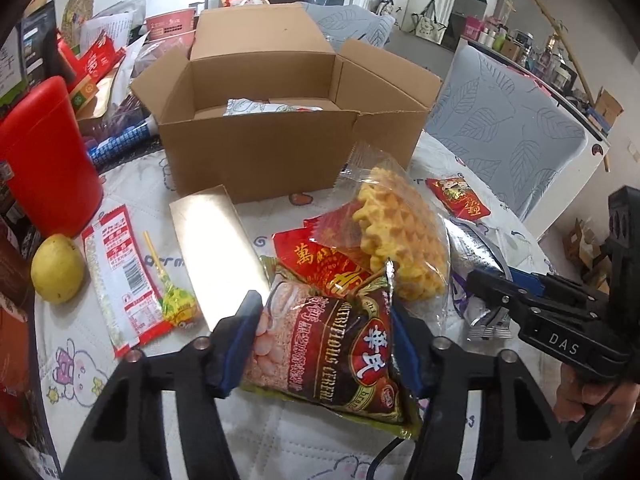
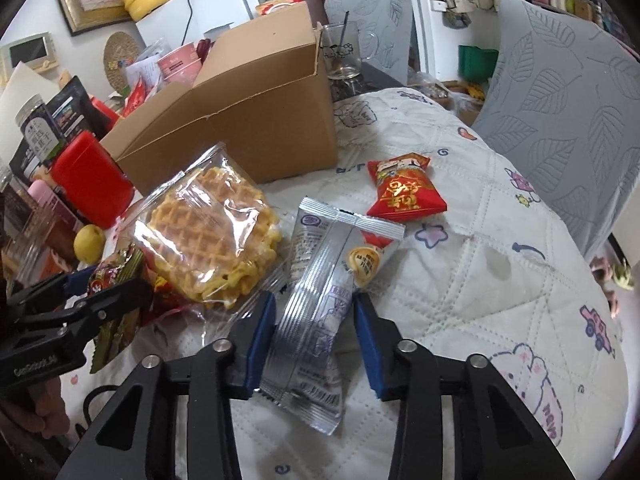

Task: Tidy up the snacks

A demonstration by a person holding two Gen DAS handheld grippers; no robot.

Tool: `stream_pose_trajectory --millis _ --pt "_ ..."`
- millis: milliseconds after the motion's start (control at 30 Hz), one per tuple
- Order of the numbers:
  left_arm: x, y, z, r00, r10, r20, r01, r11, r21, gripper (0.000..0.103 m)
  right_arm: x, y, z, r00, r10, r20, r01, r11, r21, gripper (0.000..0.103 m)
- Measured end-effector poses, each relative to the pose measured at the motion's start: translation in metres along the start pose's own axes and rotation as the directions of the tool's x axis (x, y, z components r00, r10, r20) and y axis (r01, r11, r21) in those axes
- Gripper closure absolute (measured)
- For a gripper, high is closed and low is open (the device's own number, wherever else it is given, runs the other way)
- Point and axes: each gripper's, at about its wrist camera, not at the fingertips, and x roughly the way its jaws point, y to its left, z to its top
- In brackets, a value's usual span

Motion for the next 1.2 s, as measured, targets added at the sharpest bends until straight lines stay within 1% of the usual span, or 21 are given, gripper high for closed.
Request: stream_pose_trajectory --millis 67,167,200,333,467,667,767,833,900,933,1000,1067,1100,1167,1200 --pt "-0.005 0.001 -0.002 1.000 -0.016 -0.006 0.016 1.000 -0.013 0.045 -0.007 0.002 0.000 1.000 0.003 0.016 -0.003 1.000 -0.019 0.076" --pt "-0.014 0.001 -0.007 1.000 -0.028 -0.007 0.028 0.999 -0.016 0.045 -0.020 0.003 -0.002 0.999 0.019 0.037 -0.018 0.999 -0.036 0.078" --pt "-0.018 0.000 -0.009 0.999 -0.031 -0.010 0.031 0.999 -0.013 0.047 -0.024 0.003 -0.004 0.999 0.031 0.037 -0.029 0.999 -0.038 0.078" --pt "-0.030 -0.006 -0.022 0.997 -0.066 -0.039 0.066 0.998 0.000 0.048 -0.040 0.005 -0.015 0.998 0.058 0.036 -0.056 0.997 -0.062 0.078" --pt "-0.037 -0.017 -0.038 0.997 -0.048 -0.063 0.051 0.998 0.044 0.048 -0.052 0.009 -0.031 0.997 0.070 0.018 -0.068 0.993 -0.093 0.078" --pt "-0.031 -0.022 -0.054 0.992 -0.056 -0.109 0.061 0.997 0.042 0.048 -0.058 0.011 -0.052 0.999 0.041 -0.014 -0.043 0.990 -0.138 0.078" --pt "-0.023 -0.019 -0.059 0.991 -0.043 -0.126 0.046 0.999 0.027 0.047 -0.057 0.010 -0.056 0.999 0.030 -0.026 -0.034 0.989 -0.143 0.078" --pt "-0.019 -0.017 -0.061 0.990 -0.050 -0.133 0.054 0.998 0.025 0.046 -0.054 0.009 -0.058 0.999 0.035 -0.037 -0.040 0.990 -0.133 0.077" --pt "-0.015 -0.015 -0.060 0.987 -0.056 -0.148 0.060 0.998 0.027 0.043 -0.052 0.009 -0.059 0.999 0.039 -0.035 -0.043 0.991 -0.129 0.076" --pt "-0.013 -0.015 -0.060 0.986 -0.054 -0.159 0.059 0.998 0.029 0.043 -0.051 0.010 -0.059 0.999 0.037 -0.034 -0.041 0.991 -0.130 0.074" --pt "-0.008 -0.016 -0.062 0.982 -0.039 -0.186 0.046 0.998 0.035 0.037 -0.048 0.009 -0.059 0.999 0.030 -0.044 -0.035 0.991 -0.126 0.069" --pt "-0.001 -0.016 -0.065 0.977 -0.021 -0.213 0.029 0.999 0.034 0.037 -0.044 0.008 -0.060 0.998 0.025 -0.060 -0.032 0.993 -0.114 0.064" --pt "-0.002 -0.017 -0.066 0.980 -0.015 -0.199 0.024 0.999 0.043 0.036 -0.042 0.007 -0.061 0.997 0.025 -0.067 -0.032 0.993 -0.110 0.063" --pt "-0.002 -0.019 -0.069 0.981 0.000 -0.194 0.011 0.998 0.057 0.035 -0.038 0.007 -0.063 0.997 0.017 -0.077 -0.025 0.994 -0.108 0.056" --pt "-0.002 -0.020 -0.070 0.982 0.005 -0.191 0.007 0.998 0.060 0.035 -0.037 0.007 -0.064 0.997 0.008 -0.080 -0.017 0.994 -0.112 0.054"
